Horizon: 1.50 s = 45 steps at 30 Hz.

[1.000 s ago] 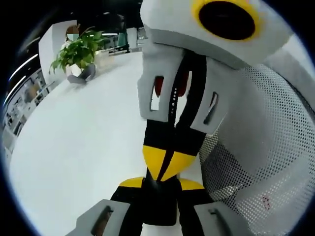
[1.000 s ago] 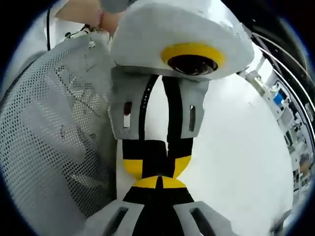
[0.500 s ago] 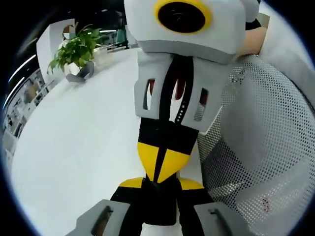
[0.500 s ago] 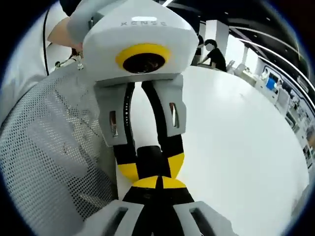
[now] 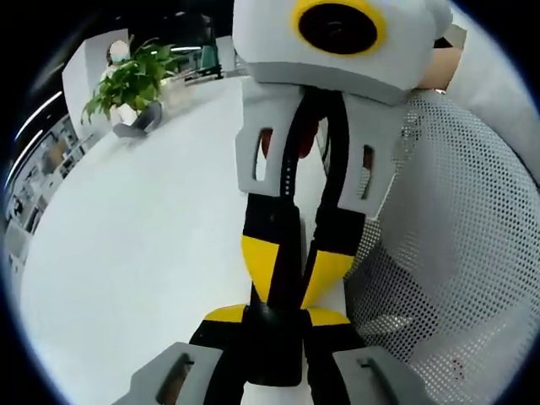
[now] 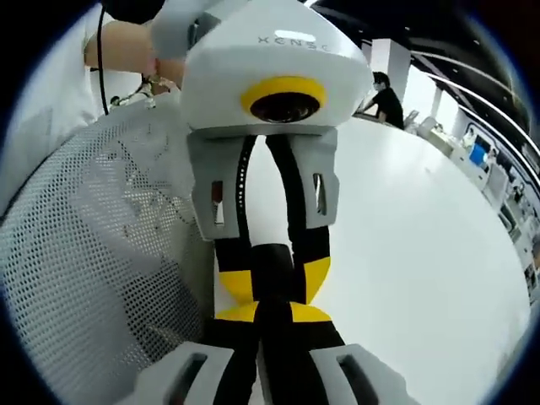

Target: Press the specified remote control buttons in sequence, fully releasing each button before pressing the next.

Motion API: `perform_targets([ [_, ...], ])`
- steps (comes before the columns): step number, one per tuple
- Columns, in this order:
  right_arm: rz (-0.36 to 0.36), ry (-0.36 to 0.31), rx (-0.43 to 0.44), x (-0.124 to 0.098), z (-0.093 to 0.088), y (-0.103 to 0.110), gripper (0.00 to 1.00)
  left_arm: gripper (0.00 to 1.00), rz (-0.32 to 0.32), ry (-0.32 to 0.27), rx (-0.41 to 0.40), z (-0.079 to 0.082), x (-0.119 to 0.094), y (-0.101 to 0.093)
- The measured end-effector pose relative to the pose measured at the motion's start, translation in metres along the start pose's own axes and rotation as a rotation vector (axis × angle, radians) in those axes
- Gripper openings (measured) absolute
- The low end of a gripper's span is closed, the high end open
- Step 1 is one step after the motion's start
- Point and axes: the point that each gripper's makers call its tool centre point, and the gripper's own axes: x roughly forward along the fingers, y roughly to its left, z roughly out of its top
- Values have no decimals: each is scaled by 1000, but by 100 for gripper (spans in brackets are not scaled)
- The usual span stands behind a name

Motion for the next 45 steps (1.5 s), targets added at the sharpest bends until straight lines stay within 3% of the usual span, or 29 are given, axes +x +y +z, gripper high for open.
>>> perform_targets([
  [3,-5,0,1,0,-1,-1,9,24,2,-15,-8,-1,-1,0],
  [6,-23,37,3,-1,-9,-4,20,24,9,-30,-15,0,-1,0],
  [10,-37,60,-9,-3,-14,-7,20,24,14,-33,-19,1,0,0],
  [12,-54,99,-3,-4,-24,-10,23,24,16,-32,-18,1,0,0],
  [13,-56,152,-3,-7,-35,-10,23,25,16,-32,-19,1,0,0],
  [14,-48,94,-32,-7,-27,-9,23,25,17,-32,-21,1,0,0],
  [17,-58,133,-40,-8,-29,-8,22,25,19,-32,-27,1,0,0],
  [20,-48,118,-1,-7,-29,-9,22,25,36,-35,-55,1,0,0],
  [25,-47,123,-10,-6,-27,-8,21,27,130,-70,-171,1,1,3],
  [30,-46,110,13,-3,-25,-8,22,29,188,-59,-260,-3,-3,4],
  [32,-47,105,33,-2,-23,-8,21,34,204,-90,-312,0,-6,3],
  [36,-45,99,36,-4,-23,-8,21,46,272,-225,-425,14,-28,8],
  [38,-46,98,41,-4,-23,-8,21,50,305,-266,-463,17,-40,12],
  [45,-52,101,50,-3,-23,-8,21,67,520,-404,-536,20,-106,23],
])
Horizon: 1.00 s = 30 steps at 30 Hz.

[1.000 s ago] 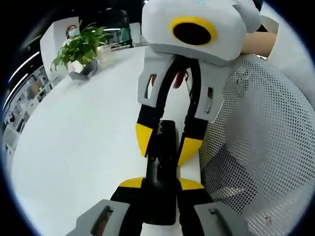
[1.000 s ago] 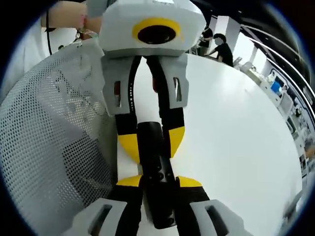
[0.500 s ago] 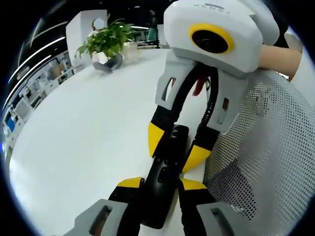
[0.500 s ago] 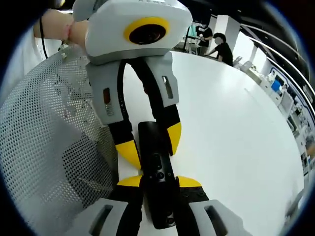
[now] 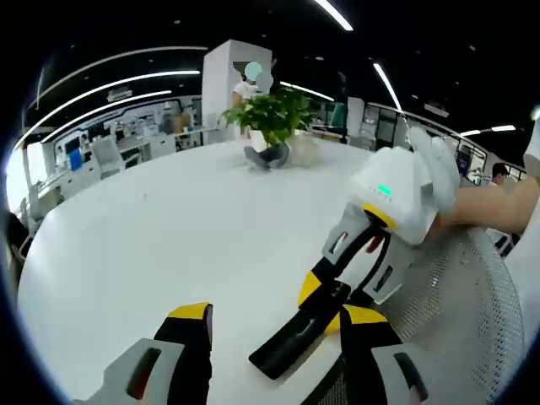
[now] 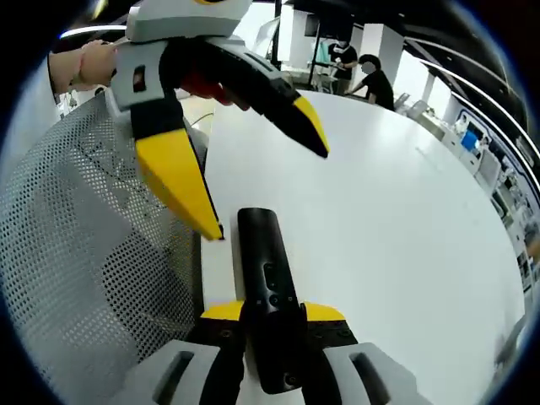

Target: Press the specified remote control buttons in sequence, fully releasing each button before pressing the next.

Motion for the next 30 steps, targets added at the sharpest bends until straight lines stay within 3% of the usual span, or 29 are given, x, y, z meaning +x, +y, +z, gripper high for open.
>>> perform_targets([
  [7,-4,0,5,0,0,1,21,77,182,-40,21,4,-40,42],
  [15,-3,-5,17,1,0,1,22,93,338,-285,-96,30,-86,81],
  [22,0,-12,28,2,1,1,22,100,410,-440,-130,42,-109,106],
  [27,4,-18,39,2,1,1,22,100,406,-459,-101,45,-107,113],
  [30,10,-25,49,3,2,1,22,100,396,-449,-132,41,-102,123],
])
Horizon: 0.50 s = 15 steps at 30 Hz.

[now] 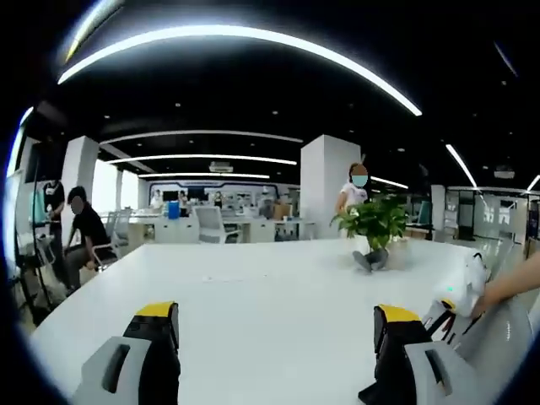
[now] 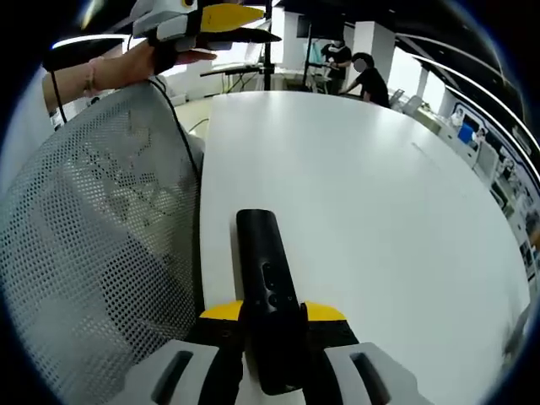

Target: Press the specified remote control buttons in sequence, fully releasing each button before pressing the next.

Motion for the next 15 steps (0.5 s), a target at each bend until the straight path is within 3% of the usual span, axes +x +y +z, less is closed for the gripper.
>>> perform_targets([
  [3,0,-4,1,0,0,0,22,100,33,-8,-98,-5,-1,8],
  [9,-12,15,9,2,2,-1,22,100,96,-68,-71,-3,-15,4],
  [15,3,18,11,2,2,-2,22,100,78,-44,-54,-10,-11,2],
])
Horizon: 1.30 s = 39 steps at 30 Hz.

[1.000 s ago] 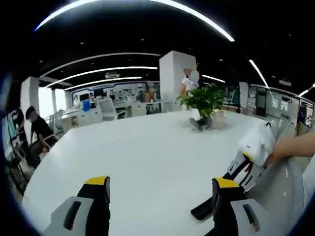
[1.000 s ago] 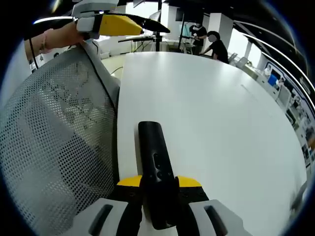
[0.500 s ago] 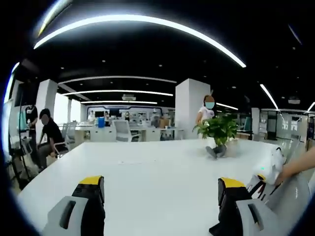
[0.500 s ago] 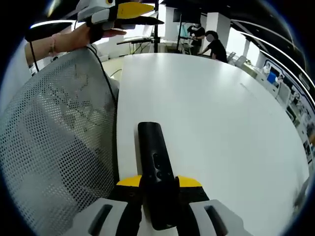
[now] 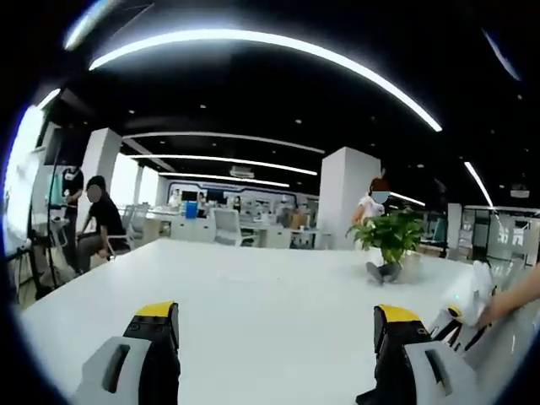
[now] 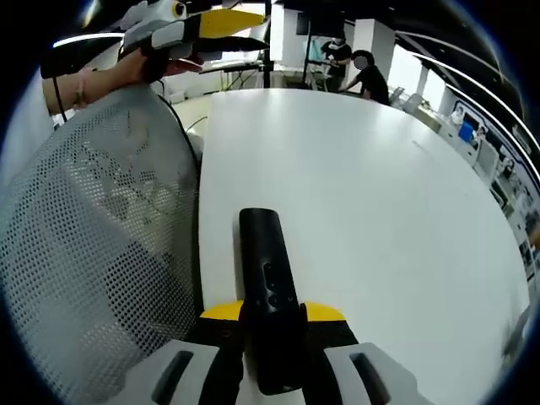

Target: Press the specified remote control buttons in sequence, fully releasing each button before pressing the next.

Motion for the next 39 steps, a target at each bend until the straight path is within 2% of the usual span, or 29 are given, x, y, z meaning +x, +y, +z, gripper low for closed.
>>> perform_targets([
  [2,5,-4,18,0,0,-1,22,100,-14,21,-20,-4,-1,-2],
  [8,50,-15,50,-1,1,-10,21,100,-44,-3,-33,0,-1,-8],
  [15,35,13,51,-5,-4,-40,21,100,-53,51,3,-10,1,-11],
  [21,26,32,32,-6,-6,-63,21,100,-51,65,8,-12,1,-10],
  [24,25,34,27,-5,-4,-73,21,100,-62,46,0,-8,1,-12],
  [30,25,73,-25,-2,-2,-97,21,100,-60,67,11,-11,2,-12],
  [33,31,83,-34,-1,-1,-109,21,100,-67,56,0,-9,2,-13],
  [39,35,74,-20,2,1,-127,21,100,-68,66,1,-12,3,-13],
])
